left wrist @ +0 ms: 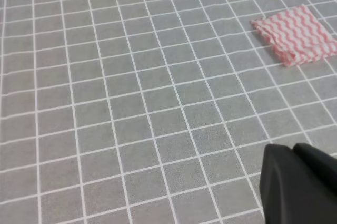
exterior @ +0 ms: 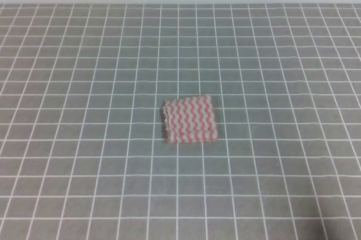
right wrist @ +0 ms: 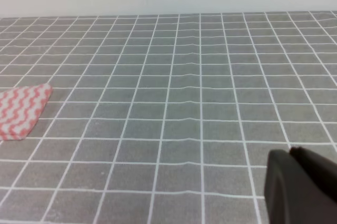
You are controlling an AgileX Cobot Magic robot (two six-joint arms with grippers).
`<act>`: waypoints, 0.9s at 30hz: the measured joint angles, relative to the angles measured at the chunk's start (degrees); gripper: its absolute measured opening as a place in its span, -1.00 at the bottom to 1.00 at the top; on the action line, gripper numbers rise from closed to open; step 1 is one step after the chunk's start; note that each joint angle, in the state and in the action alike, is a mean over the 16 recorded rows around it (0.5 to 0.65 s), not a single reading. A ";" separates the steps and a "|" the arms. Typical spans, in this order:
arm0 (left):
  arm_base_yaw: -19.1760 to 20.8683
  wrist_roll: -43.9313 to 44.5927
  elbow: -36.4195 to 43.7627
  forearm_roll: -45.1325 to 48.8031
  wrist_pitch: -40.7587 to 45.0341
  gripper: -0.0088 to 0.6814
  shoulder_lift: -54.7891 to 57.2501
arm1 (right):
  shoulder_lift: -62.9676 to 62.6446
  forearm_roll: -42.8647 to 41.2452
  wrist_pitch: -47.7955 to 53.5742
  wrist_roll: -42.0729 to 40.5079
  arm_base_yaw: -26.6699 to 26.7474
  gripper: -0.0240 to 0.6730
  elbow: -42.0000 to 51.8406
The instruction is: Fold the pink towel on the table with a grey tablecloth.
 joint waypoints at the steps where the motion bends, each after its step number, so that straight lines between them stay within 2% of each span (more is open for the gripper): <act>1: 0.00 -0.01 0.04 0.06 -0.54 -0.98 -0.04 | 0.00 0.00 0.00 0.00 0.00 -0.98 0.00; 5: 0.45 -0.04 1.07 0.28 -5.35 -0.98 -0.92 | 0.00 0.00 0.00 0.00 0.00 -0.98 0.00; 10: 3.21 -0.11 5.93 -0.62 -16.84 -0.98 -4.68 | 0.00 0.00 0.00 0.00 0.00 -0.98 0.00; 15: 9.29 -0.17 14.26 -4.41 -29.15 -0.98 -10.31 | 0.00 0.00 0.01 0.00 0.00 -0.98 0.00; 19: 15.51 0.03 21.98 -7.47 -35.54 -0.98 -14.52 | 0.00 -0.04 -0.03 -0.01 0.00 -0.98 0.17; 23: 20.90 2.10 28.82 -10.31 -37.28 -0.98 -17.27 | 0.07 -0.04 0.00 -0.01 0.00 -0.98 0.17; 27: 24.42 6.08 33.95 -11.74 -36.24 -0.98 -18.03 | 0.07 -0.04 0.02 -0.01 0.00 -0.98 0.17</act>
